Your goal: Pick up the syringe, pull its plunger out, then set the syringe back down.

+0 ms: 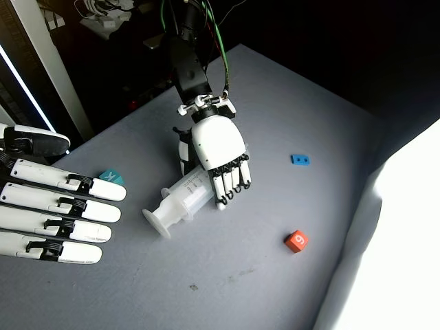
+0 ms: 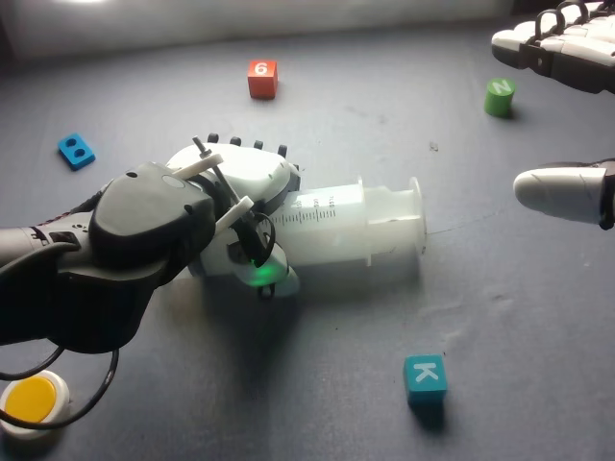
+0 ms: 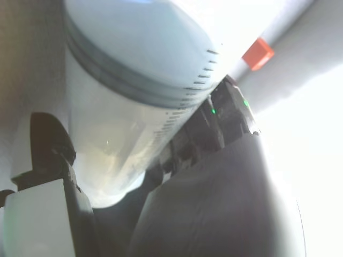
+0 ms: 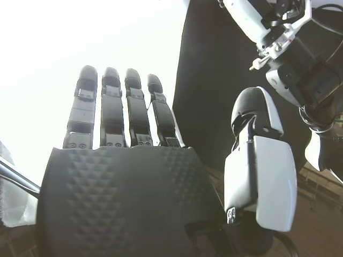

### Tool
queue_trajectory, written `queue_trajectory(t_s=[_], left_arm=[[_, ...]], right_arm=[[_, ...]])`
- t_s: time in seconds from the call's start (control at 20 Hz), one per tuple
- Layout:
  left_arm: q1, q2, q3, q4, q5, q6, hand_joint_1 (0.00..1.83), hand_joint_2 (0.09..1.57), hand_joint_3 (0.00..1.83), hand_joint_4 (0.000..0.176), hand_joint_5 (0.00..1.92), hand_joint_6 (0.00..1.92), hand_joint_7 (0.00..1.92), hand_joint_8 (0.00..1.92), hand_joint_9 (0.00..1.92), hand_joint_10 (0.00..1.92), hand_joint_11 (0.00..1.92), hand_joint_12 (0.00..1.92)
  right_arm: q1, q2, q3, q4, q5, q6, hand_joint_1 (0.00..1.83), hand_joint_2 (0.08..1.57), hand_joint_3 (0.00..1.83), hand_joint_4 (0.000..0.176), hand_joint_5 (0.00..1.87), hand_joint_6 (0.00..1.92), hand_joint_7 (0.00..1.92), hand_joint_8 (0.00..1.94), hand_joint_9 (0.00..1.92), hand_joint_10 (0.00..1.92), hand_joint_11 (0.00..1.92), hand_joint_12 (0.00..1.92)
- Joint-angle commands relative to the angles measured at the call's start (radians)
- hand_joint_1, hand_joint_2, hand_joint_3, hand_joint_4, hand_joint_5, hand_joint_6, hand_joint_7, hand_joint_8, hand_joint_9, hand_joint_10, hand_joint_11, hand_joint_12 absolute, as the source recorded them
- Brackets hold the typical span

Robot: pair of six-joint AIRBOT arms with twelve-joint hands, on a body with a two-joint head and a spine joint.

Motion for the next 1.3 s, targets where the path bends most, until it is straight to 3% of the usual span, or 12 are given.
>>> queue_trajectory(t_s=[0.0, 0.1, 0.2, 0.35, 0.7, 0.8, 0.95, 1.1, 1.25], left_arm=[[-0.001, -0.003, 0.000, 0.030, -0.026, 0.004, 1.14, 1.27, 0.00, 0.000, 0.71, 1.31, 0.71, 1.55, 0.66, 1.37, 0.53, 1.53], [-0.007, 0.000, -0.003, 0.030, -0.025, 0.003, 1.13, 1.28, 0.00, 0.002, 0.67, 1.41, 0.72, 1.49, 0.64, 1.31, 0.48, 1.53], [-0.019, 0.008, -0.010, 0.030, -0.024, 0.005, 1.13, 1.29, 0.00, 0.000, 0.67, 1.35, 0.69, 1.61, 0.61, 1.36, 0.45, 1.54], [-0.056, 0.032, -0.028, 0.028, -0.019, 0.029, 1.14, 1.27, 0.00, 0.000, 0.70, 1.32, 0.72, 1.55, 0.62, 1.30, 0.43, 1.51], [-0.162, 0.116, -0.087, -0.061, 0.027, 0.120, 1.13, 1.27, 0.00, 0.000, 0.68, 1.37, 0.72, 1.51, 0.61, 1.26, 0.41, 1.51], [-0.187, 0.135, -0.100, -0.092, 0.029, 0.142, 1.13, 1.26, 0.00, 0.006, 0.70, 1.36, 0.74, 1.46, 0.64, 1.16, 0.42, 1.44], [-0.235, 0.156, -0.105, -0.140, 0.037, 0.177, 1.14, 1.26, 0.00, 0.000, 0.68, 1.36, 0.76, 1.45, 0.63, 1.22, 0.41, 1.49], [-0.285, 0.171, -0.107, -0.197, 0.047, 0.246, 1.14, 1.27, 0.00, 0.000, 0.65, 1.39, 0.75, 1.48, 0.61, 1.27, 0.39, 1.51], [-0.307, 0.177, -0.112, -0.207, 0.048, 0.249, 1.13, 1.27, 0.00, 0.000, 0.64, 1.43, 0.75, 1.45, 0.63, 1.23, 0.41, 1.49]], right_arm=[[0.004, 0.004, 0.002, -0.012, 0.122, 0.000, 0.23, 1.12, 0.00, 0.000, 0.16, 0.00, 0.17, 0.01, 0.13, 0.01, 0.00, 0.27], [0.004, 0.004, 0.002, -0.012, 0.122, 0.000, 0.26, 1.11, 0.00, 0.000, 0.18, 0.00, 0.18, 0.00, 0.14, 0.00, 0.00, 0.29], [0.004, 0.004, 0.002, -0.012, 0.122, 0.000, 0.25, 1.11, 0.00, 0.000, 0.18, 0.00, 0.18, 0.00, 0.15, 0.00, 0.00, 0.32], [0.004, 0.004, 0.002, -0.012, 0.122, 0.001, 0.25, 1.11, 0.00, 0.000, 0.17, 0.00, 0.16, 0.00, 0.13, 0.00, 0.00, 0.31], [0.006, 0.008, 0.002, -0.007, 0.123, 0.068, 0.27, 1.10, 0.00, 0.000, 0.15, 0.00, 0.15, 0.00, 0.12, 0.01, 0.00, 0.26], [0.009, 0.010, 0.002, -0.007, 0.138, 0.118, 0.41, 1.05, 0.00, 0.000, 0.10, 0.00, 0.14, 0.00, 0.11, 0.00, 0.00, 0.24], [0.055, 0.006, 0.002, 0.050, 0.116, 0.154, 0.92, 0.89, 0.00, 0.000, 0.03, 0.00, 0.13, 0.00, 0.13, 0.00, 0.00, 0.28], [0.113, -0.011, 0.002, 0.077, 0.067, 0.154, 1.00, 0.86, 0.00, 0.000, 0.00, 0.00, 0.09, 0.00, 0.10, 0.00, 0.00, 0.22], [0.179, -0.041, 0.014, 0.134, 0.021, 0.152, 1.00, 0.91, 0.00, 0.000, 0.02, 0.01, 0.10, 0.00, 0.13, 0.01, 0.00, 0.34]])
